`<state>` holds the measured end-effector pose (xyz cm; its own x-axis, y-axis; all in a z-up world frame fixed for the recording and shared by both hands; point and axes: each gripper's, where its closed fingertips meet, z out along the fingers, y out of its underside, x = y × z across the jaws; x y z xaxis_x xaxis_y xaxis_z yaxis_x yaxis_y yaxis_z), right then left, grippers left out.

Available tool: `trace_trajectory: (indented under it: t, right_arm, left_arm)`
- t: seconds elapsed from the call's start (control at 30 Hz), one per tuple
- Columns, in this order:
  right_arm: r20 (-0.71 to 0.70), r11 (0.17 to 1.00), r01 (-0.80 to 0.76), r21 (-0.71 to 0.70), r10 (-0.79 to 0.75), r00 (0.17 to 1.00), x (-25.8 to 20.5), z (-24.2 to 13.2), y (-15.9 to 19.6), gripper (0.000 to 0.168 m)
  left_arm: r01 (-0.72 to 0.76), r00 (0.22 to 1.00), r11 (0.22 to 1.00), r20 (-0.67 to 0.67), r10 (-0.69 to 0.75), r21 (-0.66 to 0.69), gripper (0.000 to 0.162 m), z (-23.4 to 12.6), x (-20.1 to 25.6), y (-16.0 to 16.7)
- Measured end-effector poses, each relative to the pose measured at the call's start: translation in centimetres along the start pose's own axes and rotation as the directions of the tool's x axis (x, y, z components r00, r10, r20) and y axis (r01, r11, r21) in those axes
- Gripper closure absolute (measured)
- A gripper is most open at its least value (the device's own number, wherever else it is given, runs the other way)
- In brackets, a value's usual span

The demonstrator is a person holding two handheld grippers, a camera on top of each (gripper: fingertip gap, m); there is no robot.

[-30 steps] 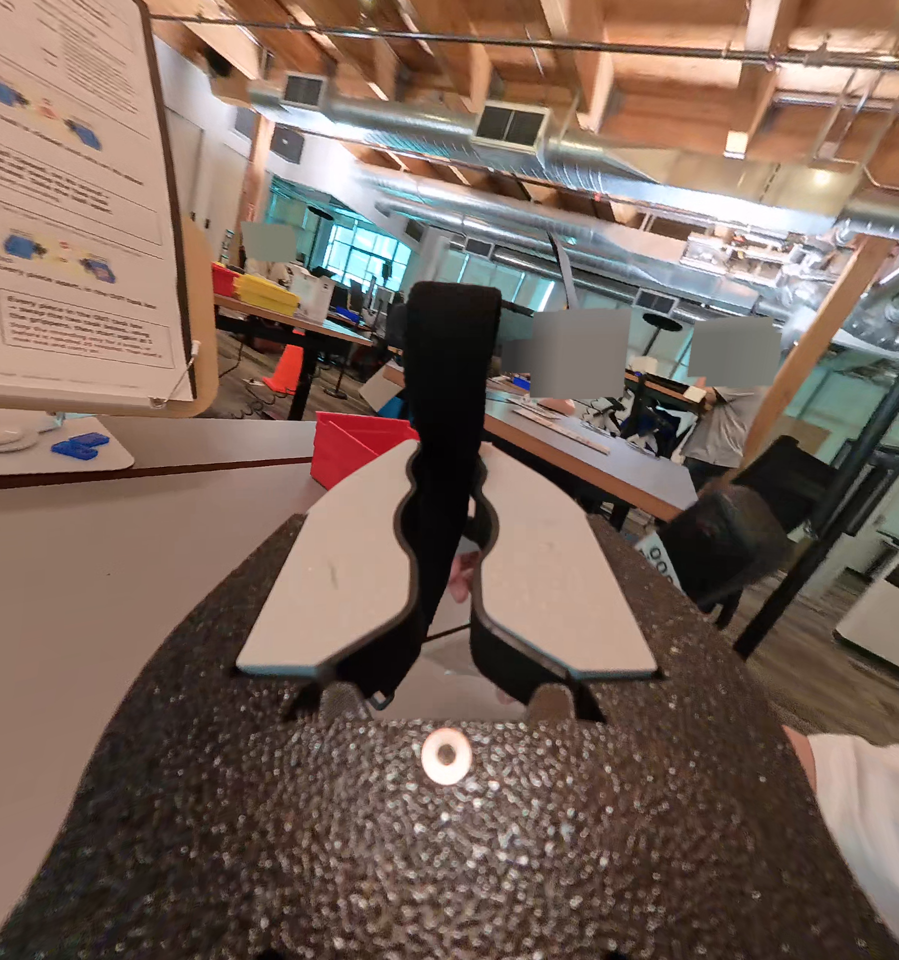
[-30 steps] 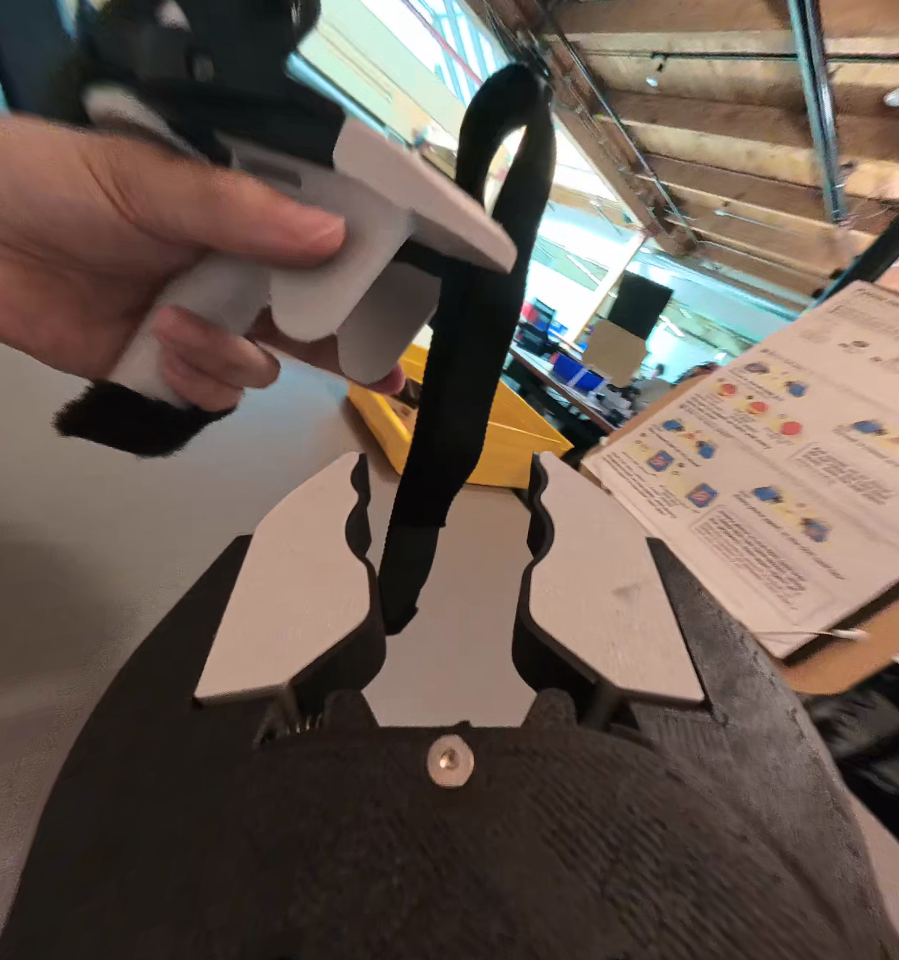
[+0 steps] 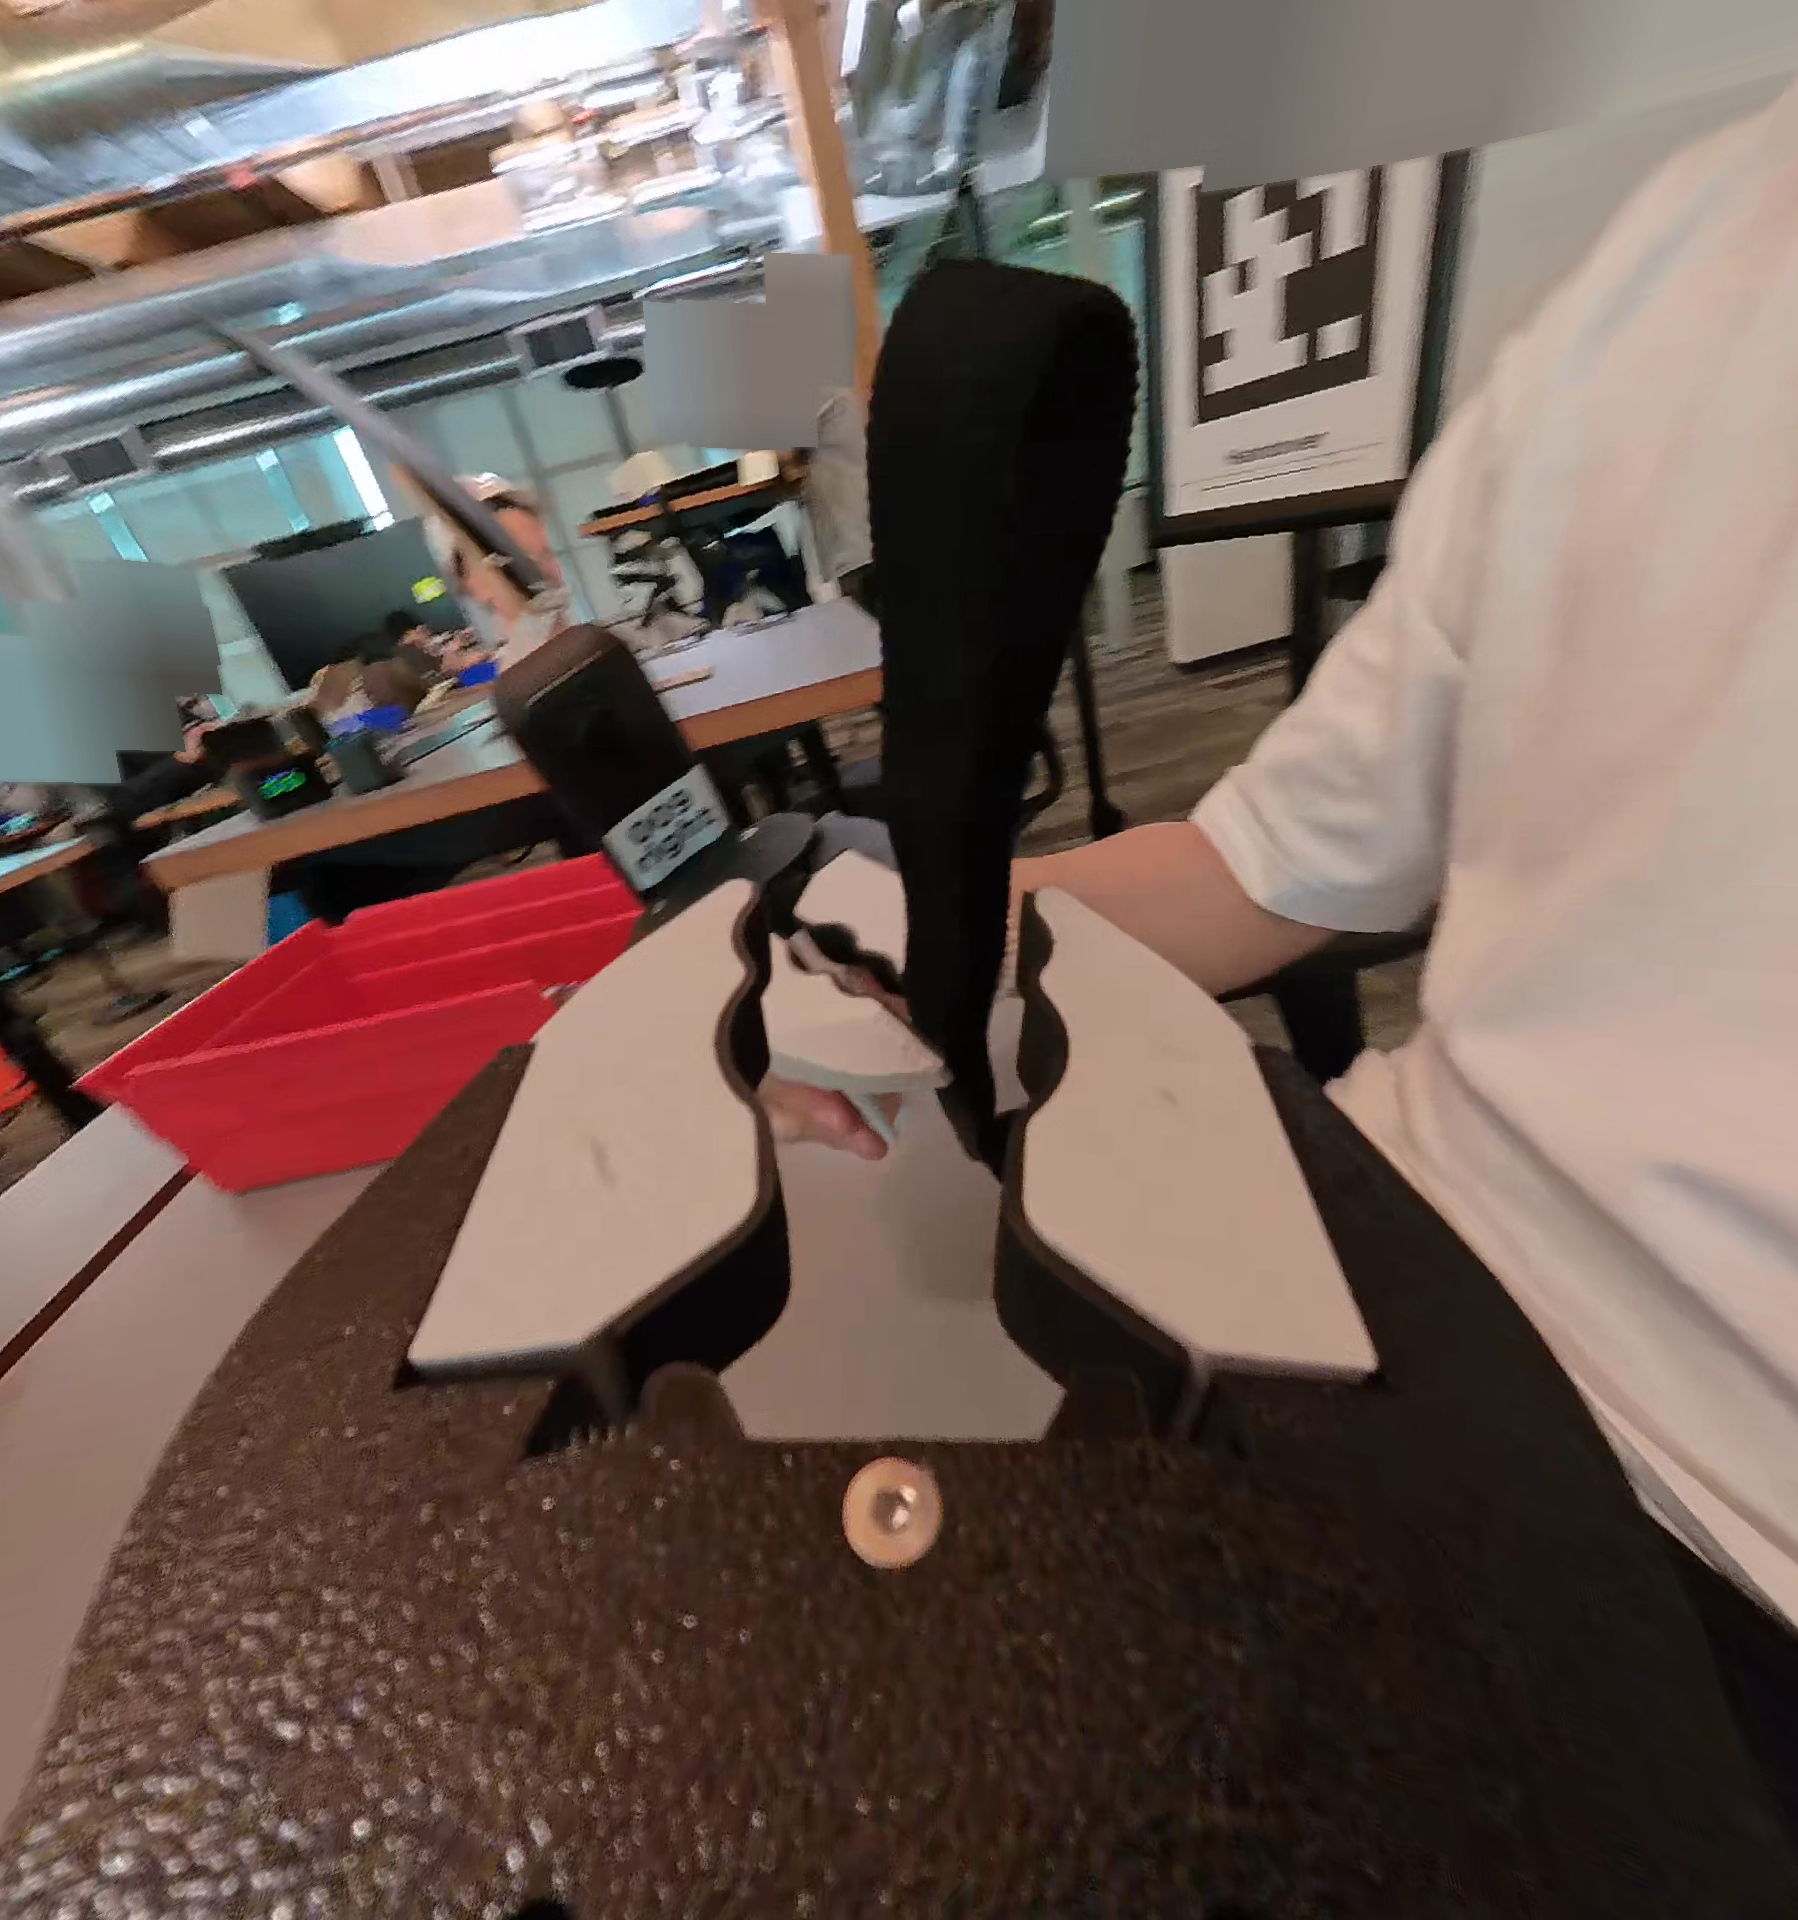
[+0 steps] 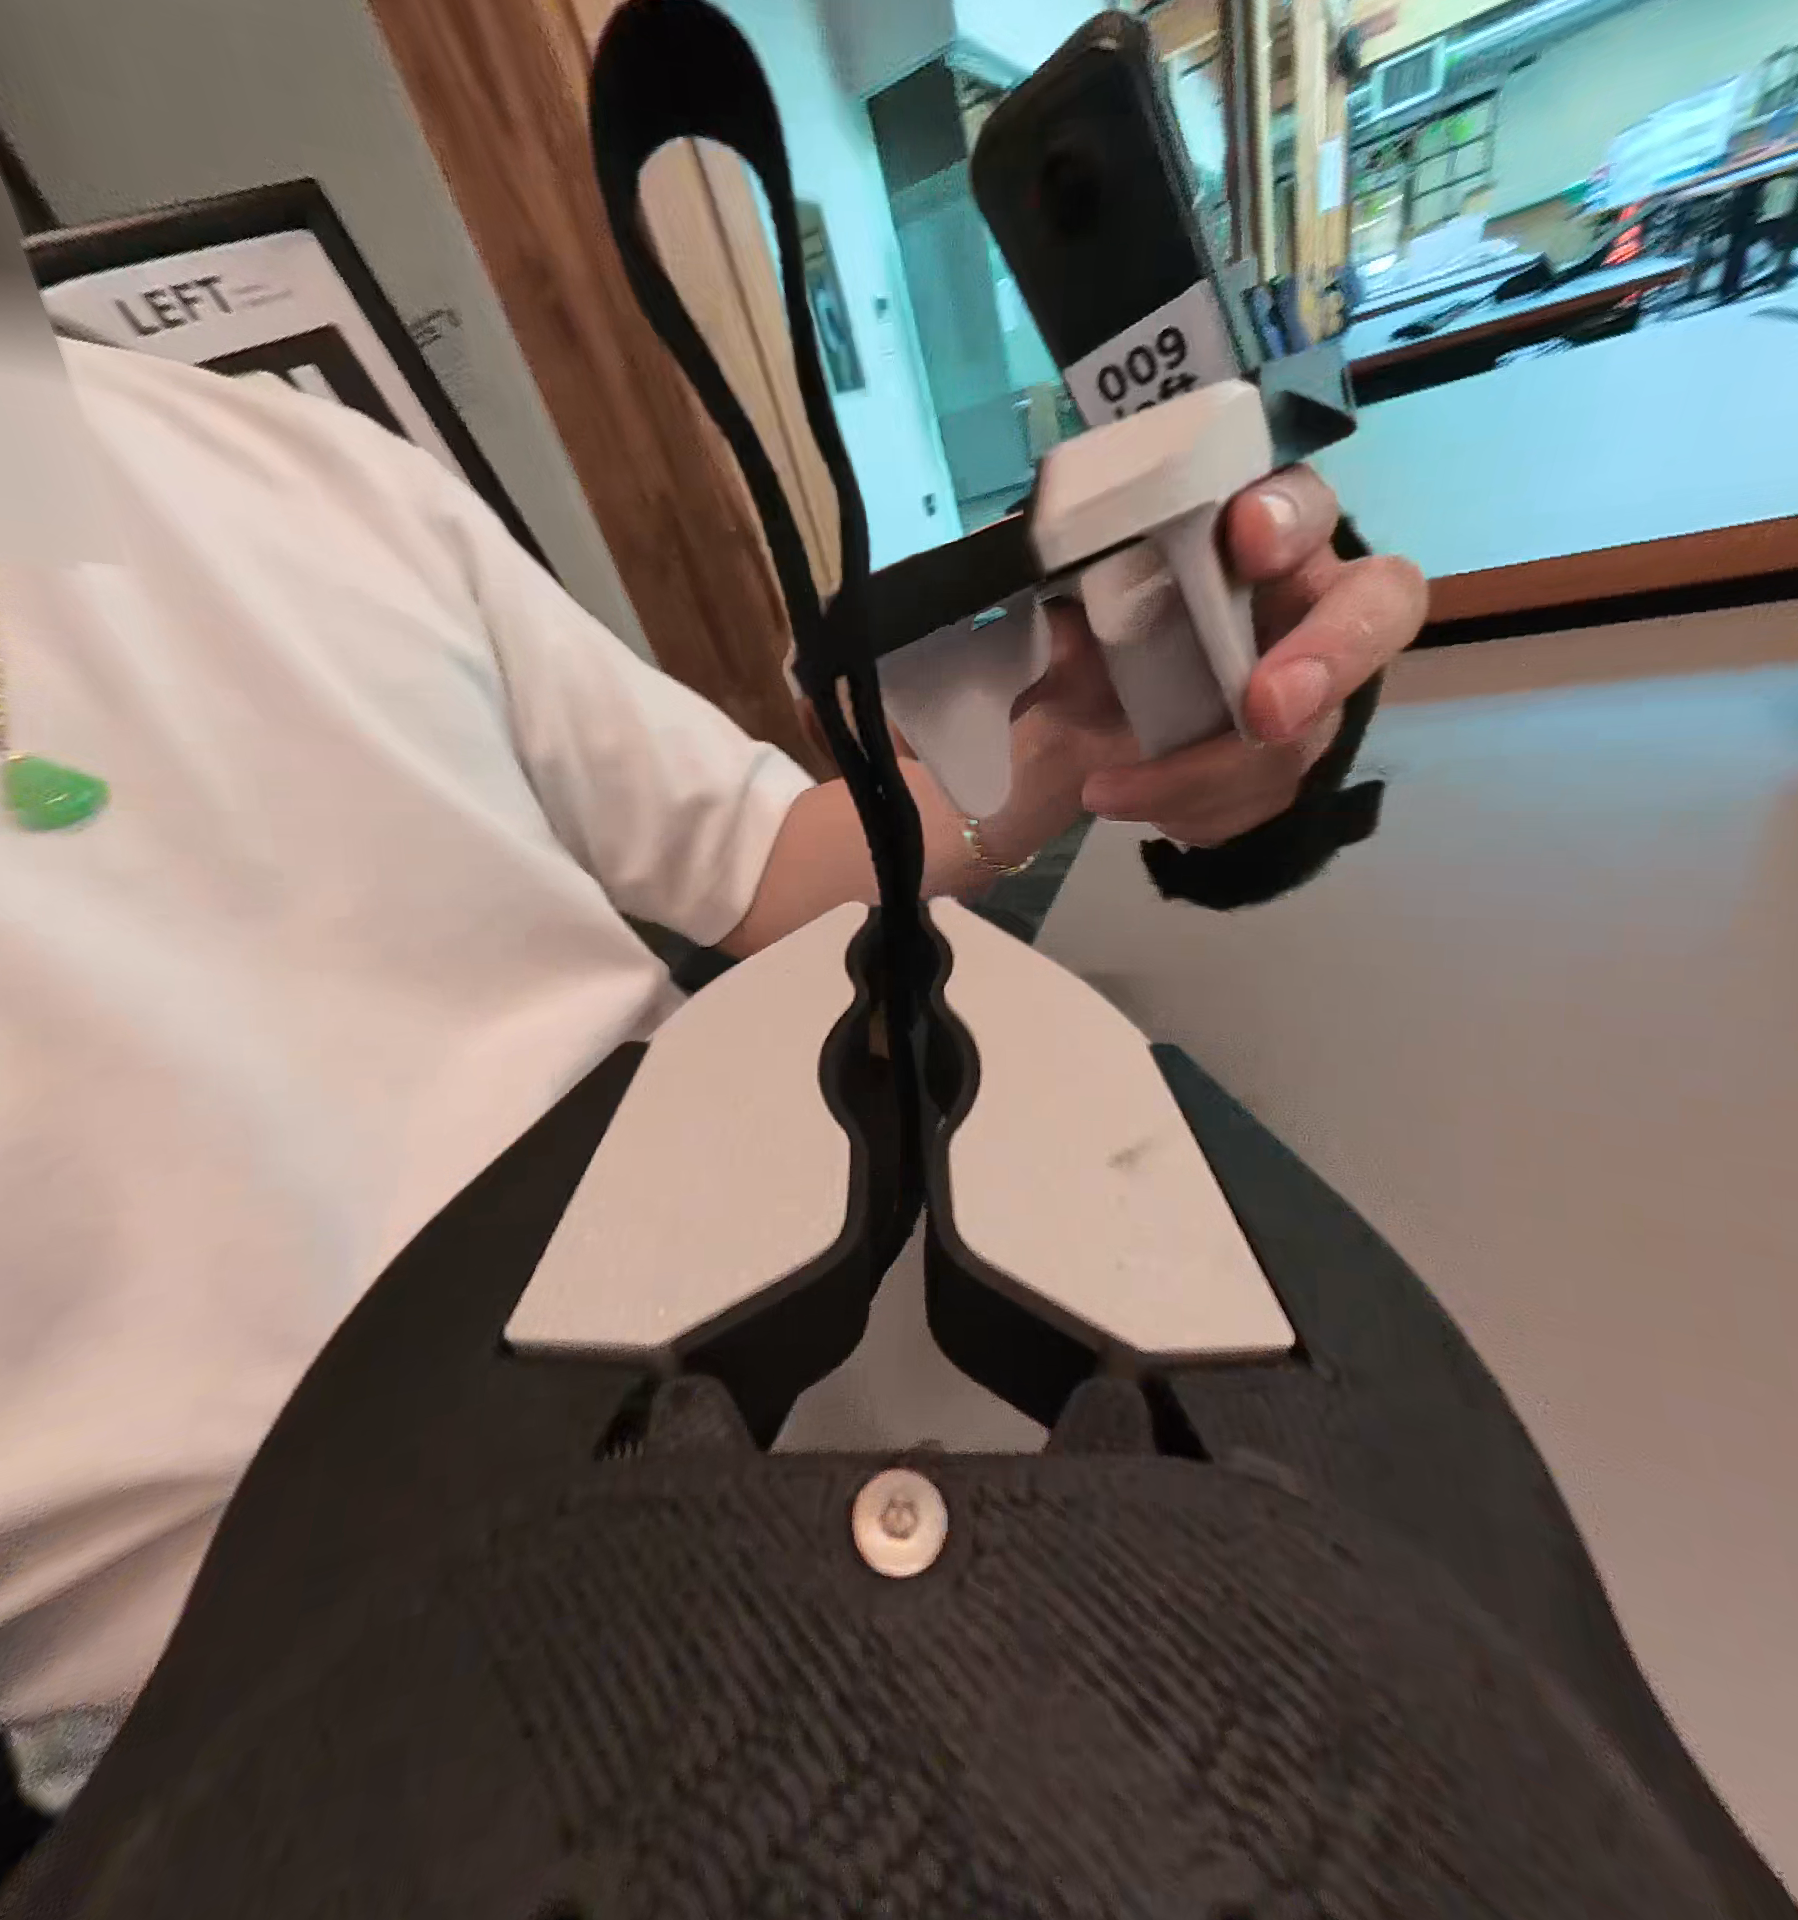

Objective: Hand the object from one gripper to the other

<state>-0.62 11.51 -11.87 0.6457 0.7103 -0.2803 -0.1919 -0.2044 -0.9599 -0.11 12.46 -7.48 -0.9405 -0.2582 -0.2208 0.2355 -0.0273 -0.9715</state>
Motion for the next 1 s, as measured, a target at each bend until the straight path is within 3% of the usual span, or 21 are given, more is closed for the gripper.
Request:
trace_trajectory:
  t: [0.13, 0.33, 0.43, 0.6, 0.63, 0.7, 0.8, 0.87, 1.0]
  right_arm:
    - [0.115, 0.997, -0.07, -0.043, 0.075, 0.991, -1.4, 0.5, 0.9, 0.163]
    - [0.138, 0.986, -0.151, -0.076, 0.16, 0.977, -1.3, 1.0, 1.5, 0.163]
    - [0.155, 0.979, -0.182, -0.09, 0.194, 0.969, -1.4, 1.0, 1.8, 0.163]
    - [0.129, 0.986, -0.14, -0.091, 0.151, 0.98, -1.2, 1.2, 2.0, 0.163]
    - [0.082, 0.989, -0.132, -0.074, 0.138, 0.987, -0.5, 1.1, 1.8, 0.16]
    - [-0.073, 0.996, -0.082, -0.037, 0.079, 0.994, 1.6, 0.6, 1.2, 0.122]
    - [-0.348, 0.981, 0.178, -0.076, -0.193, 0.917, 4.3, -0.9, -0.1, 0.094]
    - [-0.484, 0.92, 0.355, -0.167, -0.39, 0.783, 5.6, -1.7, -1.1, 0.094]
    - [-0.622, 0.836, 0.438, -0.331, -0.542, 0.565, 7.5, -1.9, -2.1, 0.092]
  left_arm:
    - [0.011, 0.991, 0.999, -0.131, -0.004, 0.052, 0.13, 0.1, 1.9, -0.2]
    - [0.046, 0.969, 0.997, -0.246, -0.028, 0.067, 0.129, 0.7, 3.7, -0.1]
    - [0.018, 0.969, 0.999, -0.245, -0.01, 0.03, 0.142, 1.1, 3.8, 0.5]
    - [0.014, 0.969, 1.0, -0.246, -0.009, 0.021, 0.144, 1.2, 3.7, 0.7]
    - [0.011, 0.975, 1.0, -0.224, -0.007, 0.016, 0.145, 1.2, 3.3, 0.7]
    - [0.012, 0.988, 1.0, -0.155, -0.011, 0.007, 0.145, 1.2, 2.2, 0.6]
    - [0.065, 0.998, 0.997, 0.027, -0.065, -0.029, 0.147, 1.1, -0.8, 0.5]
    - [0.137, 0.977, 0.99, 0.169, -0.131, -0.024, 0.148, 0.8, -3.0, 0.2]
    - [0.236, 0.852, 0.965, 0.454, -0.26, 0.111, 0.157, -0.3, -7.1, -0.8]
